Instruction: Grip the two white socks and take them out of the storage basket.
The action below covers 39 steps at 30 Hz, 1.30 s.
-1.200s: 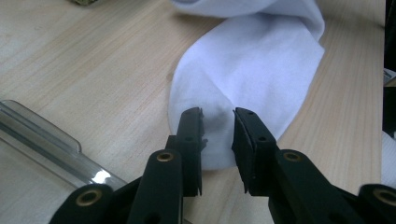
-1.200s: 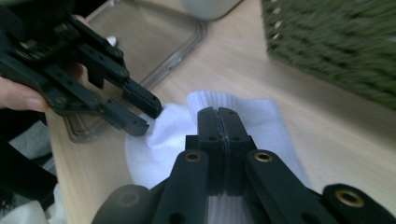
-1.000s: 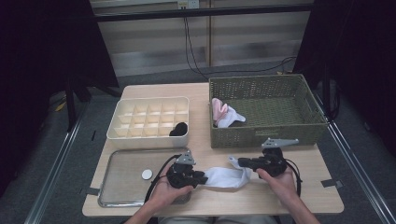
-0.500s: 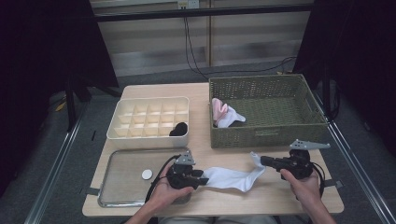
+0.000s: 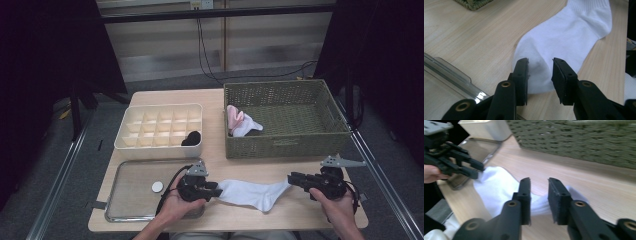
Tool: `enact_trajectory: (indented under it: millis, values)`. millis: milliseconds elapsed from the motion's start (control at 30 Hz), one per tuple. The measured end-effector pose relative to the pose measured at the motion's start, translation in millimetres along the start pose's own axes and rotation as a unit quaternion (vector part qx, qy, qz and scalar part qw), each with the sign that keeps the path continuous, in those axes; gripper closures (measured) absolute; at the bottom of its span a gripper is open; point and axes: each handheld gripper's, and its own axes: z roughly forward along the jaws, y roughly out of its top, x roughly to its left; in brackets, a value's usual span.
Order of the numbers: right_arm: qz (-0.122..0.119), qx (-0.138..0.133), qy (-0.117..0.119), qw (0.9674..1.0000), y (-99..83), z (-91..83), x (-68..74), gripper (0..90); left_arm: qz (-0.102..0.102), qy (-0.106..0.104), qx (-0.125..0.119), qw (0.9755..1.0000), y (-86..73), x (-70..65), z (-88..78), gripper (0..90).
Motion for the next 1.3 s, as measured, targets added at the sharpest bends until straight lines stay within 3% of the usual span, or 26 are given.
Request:
enact_trajectory:
  millis: [233, 400, 467, 633, 733, 933, 1167, 1300]
  values:
    - [0.004, 0.002, -0.025, 0.9997, -8.3, -11.7, -6.5, 65.0, 0.006, -0.004, 0.002, 1.0000, 2.3, -2.3, 2.0, 67.3]
    - [0.015, 0.056, -0.053, 0.9969, -16.1, 3.3, -20.2, 60.5, 0.008, 0.014, 0.019, 0.9997, 0.1, -0.8, 4.5, 66.2]
    - [0.016, 0.077, -0.067, 0.9946, -18.1, 9.0, -22.5, 59.6, 0.007, 0.012, 0.011, 0.9998, -2.4, 0.5, 5.3, 64.5]
    - [0.006, 0.103, -0.092, 0.9904, -19.9, 18.0, -24.2, 63.0, 0.013, 0.012, 0.012, 0.9998, -2.9, -1.3, 5.7, 59.1]
    - [-0.005, 0.111, -0.092, 0.9895, -19.1, 21.9, -22.7, 68.3, 0.017, 0.014, 0.012, 0.9997, -3.2, -4.1, 6.5, 55.5]
    - [-0.019, 0.114, -0.099, 0.9883, -13.1, 25.8, -27.6, 85.9, 0.011, 0.005, 0.009, 0.9999, -3.4, -4.5, 7.2, 51.9]
    - [-0.009, 0.102, -0.115, 0.9881, -7.0, 27.0, -40.6, 85.3, 0.023, 0.009, 0.008, 0.9997, -2.8, -9.5, 10.4, 50.5]
    - [0.003, 0.095, -0.115, 0.9888, -8.4, 24.3, -42.8, 76.0, 0.021, 0.015, 0.008, 0.9996, -1.9, -12.1, 11.4, 49.4]
